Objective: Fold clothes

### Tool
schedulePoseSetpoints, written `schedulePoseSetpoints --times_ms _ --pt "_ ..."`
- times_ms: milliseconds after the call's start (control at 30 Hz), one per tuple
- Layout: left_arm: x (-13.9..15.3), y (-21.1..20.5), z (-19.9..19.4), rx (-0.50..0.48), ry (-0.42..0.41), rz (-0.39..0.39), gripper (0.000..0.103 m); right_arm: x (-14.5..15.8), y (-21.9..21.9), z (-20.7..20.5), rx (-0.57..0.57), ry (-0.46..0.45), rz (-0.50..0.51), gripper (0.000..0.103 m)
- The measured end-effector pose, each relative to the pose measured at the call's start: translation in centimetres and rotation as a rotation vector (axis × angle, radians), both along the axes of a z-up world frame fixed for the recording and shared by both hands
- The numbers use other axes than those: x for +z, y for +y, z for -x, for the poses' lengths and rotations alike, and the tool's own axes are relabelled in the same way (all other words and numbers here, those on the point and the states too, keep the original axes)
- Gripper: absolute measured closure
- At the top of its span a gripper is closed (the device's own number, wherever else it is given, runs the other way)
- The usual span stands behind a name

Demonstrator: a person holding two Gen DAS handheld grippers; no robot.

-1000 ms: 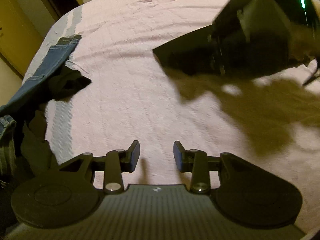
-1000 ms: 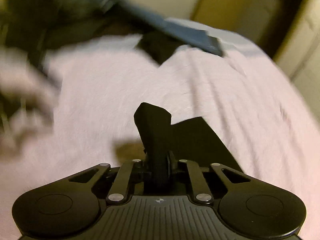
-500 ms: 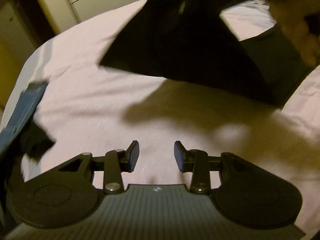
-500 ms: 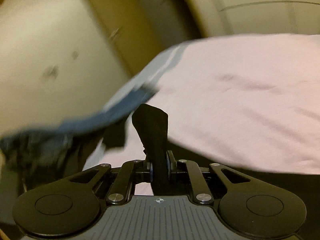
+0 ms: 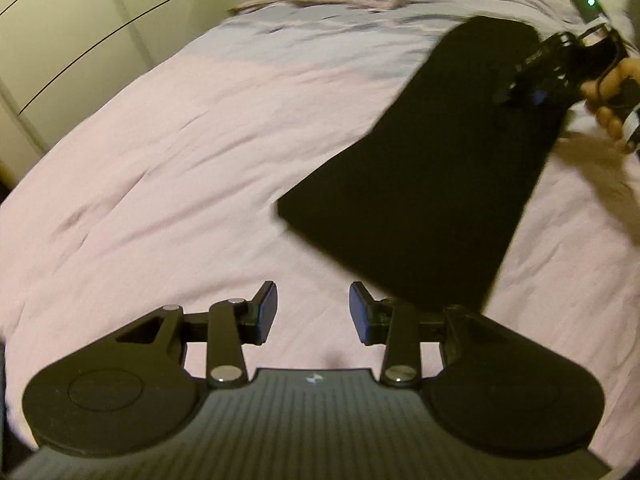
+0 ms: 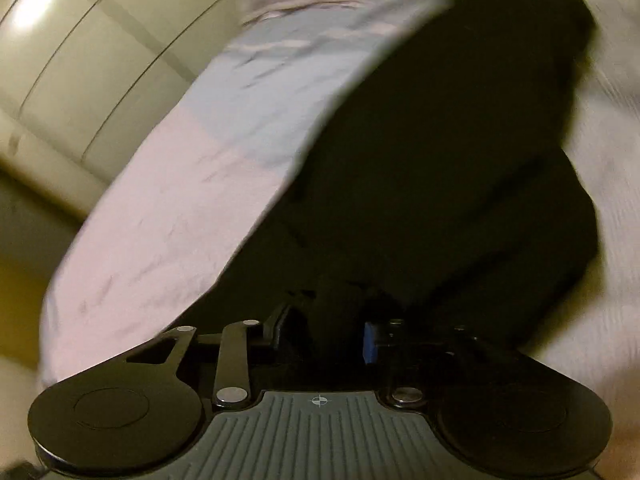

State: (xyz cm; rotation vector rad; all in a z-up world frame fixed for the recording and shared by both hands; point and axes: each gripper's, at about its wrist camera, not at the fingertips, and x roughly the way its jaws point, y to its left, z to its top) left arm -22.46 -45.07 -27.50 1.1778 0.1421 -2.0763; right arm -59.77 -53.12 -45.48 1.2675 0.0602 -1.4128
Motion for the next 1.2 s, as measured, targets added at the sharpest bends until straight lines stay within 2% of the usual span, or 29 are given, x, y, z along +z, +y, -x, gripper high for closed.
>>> schedulePoseSetpoints --times_ms 67,133,233,433,567,600,633,667,733,867,933,967,1133,1200 --pt "-0.2 0.0 2.0 -0.037 -0.002 -0.003 0.067 0.0 0.8 0.6 -0.014 -0.061 0.03 0.055" --pt "-0.5 -0.1 3.8 -0.066 -0.002 -0.013 0.066 0.1 1.6 0.5 -0.009 -0.115 0.049 0.036" --pt "-1.0 -0.2 6.4 -0.104 -0.002 -0.024 0.066 -0.2 2.6 0.9 0.006 -0.18 0.048 0.034" --pt "-2.7 -1.5 10.6 -0.201 -0.021 -0.016 0.066 -0.5 0.3 -1.7 0.098 -0.057 0.01 0.034" --pt "-3.4 -3.2 12.3 -0.234 -0.033 -0.009 0.066 -0.7 -1.2 -3.5 0.159 0.028 -0.016 0.035" --pt "-3.5 -3.5 12.5 -0.234 -0.031 -0.007 0.066 -0.5 -1.6 -4.1 0.179 0.093 -0.04 0.049" --pt "-3.5 -3.8 12.7 -0.232 -0.029 -0.006 0.066 -0.5 -1.9 -4.2 0.178 0.118 -0.056 0.078" --pt "-3.5 -4.1 12.9 -0.229 -0.026 -0.005 0.066 -0.3 -2.1 -3.9 0.174 0.101 -0.065 0.086" --pt "-3.5 -4.7 13.2 -0.224 -0.02 -0.002 0.066 0.3 -2.3 -3.2 0.187 0.07 -0.068 0.093" --pt "-3.9 -5.4 13.7 -0.216 -0.014 0.0 0.066 4.9 -2.8 -2.9 0.321 0.053 0.119 0.095" --pt "-4.3 -5.5 14.0 -0.208 -0.013 -0.002 0.066 6.6 -3.5 -2.6 0.38 0.066 0.21 0.095" --pt "-4.6 -5.6 14.2 -0.205 -0.017 -0.007 0.066 6.3 -4.0 -2.2 0.384 0.075 0.212 0.095" --pt "-6.4 -5.5 15.4 -0.228 -0.051 -0.045 0.066 -0.3 -5.3 1.3 0.279 -0.025 0.0 0.095" --pt "-7.1 -5.2 15.7 -0.246 -0.076 -0.055 0.066 -2.0 -5.5 1.9 0.267 -0.058 -0.069 0.095"
